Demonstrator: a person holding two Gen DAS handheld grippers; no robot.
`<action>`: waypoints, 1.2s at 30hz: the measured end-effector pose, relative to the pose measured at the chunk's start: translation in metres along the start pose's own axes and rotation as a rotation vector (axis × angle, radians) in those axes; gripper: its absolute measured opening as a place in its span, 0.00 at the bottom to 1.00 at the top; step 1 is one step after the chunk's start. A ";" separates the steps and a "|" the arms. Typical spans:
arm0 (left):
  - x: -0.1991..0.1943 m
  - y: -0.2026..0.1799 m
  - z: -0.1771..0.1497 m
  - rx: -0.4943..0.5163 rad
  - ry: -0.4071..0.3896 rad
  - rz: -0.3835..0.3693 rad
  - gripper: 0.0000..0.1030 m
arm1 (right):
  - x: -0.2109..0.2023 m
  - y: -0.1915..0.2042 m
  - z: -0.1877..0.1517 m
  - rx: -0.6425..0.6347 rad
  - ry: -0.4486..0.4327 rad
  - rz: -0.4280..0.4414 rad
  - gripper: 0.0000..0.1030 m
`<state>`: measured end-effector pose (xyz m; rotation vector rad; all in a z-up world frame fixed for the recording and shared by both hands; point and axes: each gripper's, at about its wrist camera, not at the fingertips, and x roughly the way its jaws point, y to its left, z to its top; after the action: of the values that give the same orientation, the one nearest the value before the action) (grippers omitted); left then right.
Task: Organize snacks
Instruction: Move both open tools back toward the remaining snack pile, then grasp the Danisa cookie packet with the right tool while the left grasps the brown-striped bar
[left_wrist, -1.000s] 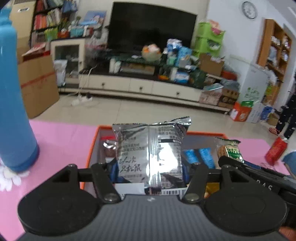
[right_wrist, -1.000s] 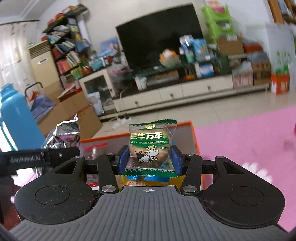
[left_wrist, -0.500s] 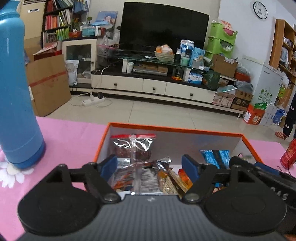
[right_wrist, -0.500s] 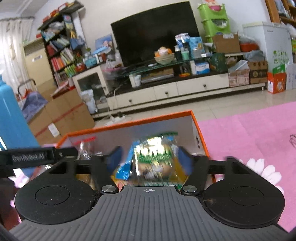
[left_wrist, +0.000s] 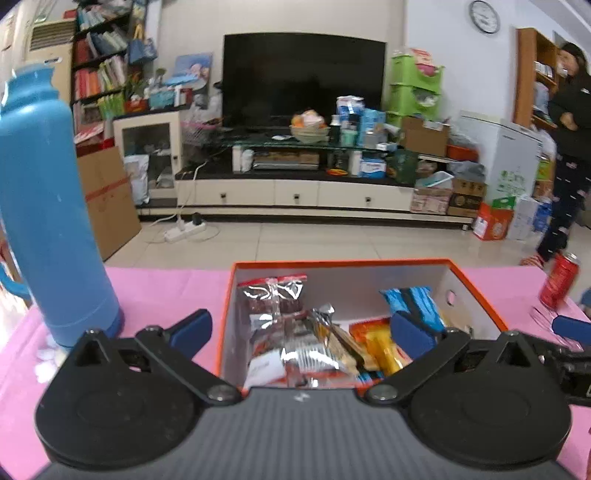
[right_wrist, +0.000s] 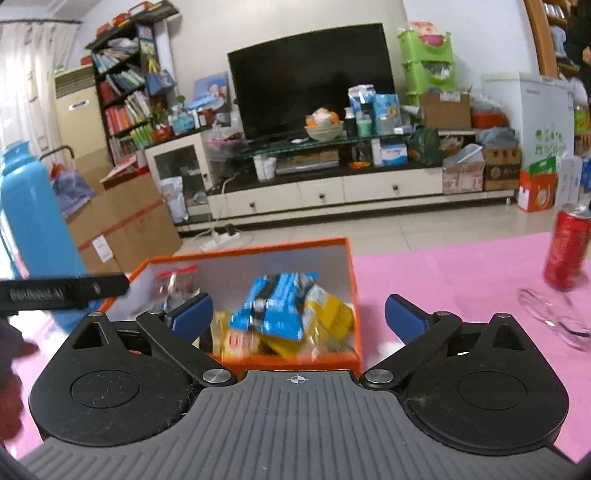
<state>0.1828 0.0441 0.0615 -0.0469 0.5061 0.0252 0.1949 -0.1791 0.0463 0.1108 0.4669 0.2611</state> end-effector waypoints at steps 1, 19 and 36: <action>-0.010 0.001 -0.003 0.009 -0.003 -0.004 0.99 | -0.011 0.000 -0.004 -0.015 0.009 0.006 0.88; -0.066 0.019 -0.143 0.011 0.276 -0.034 1.00 | -0.098 -0.013 -0.118 0.062 0.249 0.011 0.90; -0.008 0.014 -0.138 -0.099 0.320 -0.066 0.68 | -0.035 0.067 -0.134 -0.177 0.360 0.077 0.56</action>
<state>0.1083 0.0506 -0.0560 -0.1662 0.8225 -0.0227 0.0880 -0.1185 -0.0466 -0.0935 0.7956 0.3998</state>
